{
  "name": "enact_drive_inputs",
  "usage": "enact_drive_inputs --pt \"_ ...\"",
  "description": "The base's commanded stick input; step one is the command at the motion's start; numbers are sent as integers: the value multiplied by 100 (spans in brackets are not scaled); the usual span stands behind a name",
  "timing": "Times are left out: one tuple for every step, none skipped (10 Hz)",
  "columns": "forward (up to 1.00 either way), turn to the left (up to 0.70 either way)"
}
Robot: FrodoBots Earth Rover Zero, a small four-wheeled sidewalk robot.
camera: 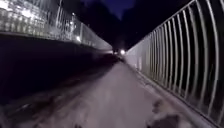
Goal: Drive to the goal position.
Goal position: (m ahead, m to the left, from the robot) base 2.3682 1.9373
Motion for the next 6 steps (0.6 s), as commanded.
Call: enact_drive_inputs --pt "30 1" --pt "30 1" --pt "30 1" --pt "30 1" --pt "30 1" --pt "30 1"
